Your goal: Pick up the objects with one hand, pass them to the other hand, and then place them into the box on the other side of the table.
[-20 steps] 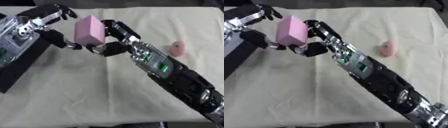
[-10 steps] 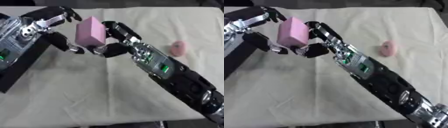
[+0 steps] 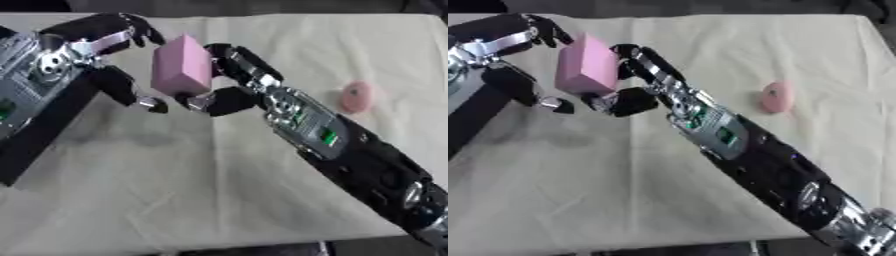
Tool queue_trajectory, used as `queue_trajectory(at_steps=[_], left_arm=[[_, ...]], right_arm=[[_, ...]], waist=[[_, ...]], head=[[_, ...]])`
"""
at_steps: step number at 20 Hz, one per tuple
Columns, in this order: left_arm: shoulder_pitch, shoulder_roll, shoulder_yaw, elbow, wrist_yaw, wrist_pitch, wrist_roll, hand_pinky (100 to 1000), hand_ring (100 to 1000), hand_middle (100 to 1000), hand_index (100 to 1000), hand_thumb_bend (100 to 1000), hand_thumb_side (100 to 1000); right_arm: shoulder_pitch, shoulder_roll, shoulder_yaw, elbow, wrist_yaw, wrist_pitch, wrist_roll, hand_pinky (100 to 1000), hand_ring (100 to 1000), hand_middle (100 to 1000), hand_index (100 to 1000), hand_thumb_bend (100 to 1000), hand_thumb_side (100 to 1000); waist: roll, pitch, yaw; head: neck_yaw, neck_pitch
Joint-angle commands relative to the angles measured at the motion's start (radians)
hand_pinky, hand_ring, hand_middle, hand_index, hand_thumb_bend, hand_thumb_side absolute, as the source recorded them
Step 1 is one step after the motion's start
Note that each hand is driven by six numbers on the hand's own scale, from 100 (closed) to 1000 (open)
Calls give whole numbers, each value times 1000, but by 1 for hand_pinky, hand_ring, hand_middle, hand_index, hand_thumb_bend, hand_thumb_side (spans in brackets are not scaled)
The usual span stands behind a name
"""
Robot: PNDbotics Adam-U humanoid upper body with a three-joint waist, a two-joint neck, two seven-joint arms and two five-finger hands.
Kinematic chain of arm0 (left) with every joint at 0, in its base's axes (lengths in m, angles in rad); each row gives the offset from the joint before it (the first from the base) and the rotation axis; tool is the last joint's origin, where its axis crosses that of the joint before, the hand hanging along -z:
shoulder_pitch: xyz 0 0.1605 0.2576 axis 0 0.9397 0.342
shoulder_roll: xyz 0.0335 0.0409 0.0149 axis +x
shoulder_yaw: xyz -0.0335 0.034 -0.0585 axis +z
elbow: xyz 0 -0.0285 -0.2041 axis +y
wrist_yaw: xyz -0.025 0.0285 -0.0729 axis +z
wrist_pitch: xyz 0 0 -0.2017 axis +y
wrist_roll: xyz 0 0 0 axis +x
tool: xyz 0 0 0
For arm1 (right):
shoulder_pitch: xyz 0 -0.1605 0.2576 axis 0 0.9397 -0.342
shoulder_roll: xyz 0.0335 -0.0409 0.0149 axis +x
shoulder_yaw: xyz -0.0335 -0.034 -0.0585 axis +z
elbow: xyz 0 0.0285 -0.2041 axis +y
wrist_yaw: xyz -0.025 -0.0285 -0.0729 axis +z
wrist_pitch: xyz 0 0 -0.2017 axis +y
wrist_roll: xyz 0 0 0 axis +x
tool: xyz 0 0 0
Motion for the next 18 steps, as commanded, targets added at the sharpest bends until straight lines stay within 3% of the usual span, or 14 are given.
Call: queue_trajectory(at_steps=[1,18], left_arm=[[-21,11,9,-18,8,10,7,839,803,810,863,751,397],[-26,-13,3,-25,42,31,15,834,791,797,851,724,410]], right_arm=[[-14,-18,-5,-16,-2,-1,3,789,611,638,551,350,100],[-9,-17,2,-20,1,0,20,787,615,638,548,359,100]], waist=[[13,-30,0],[12,-27,-2]], head=[[0,-2],[3,-2]])
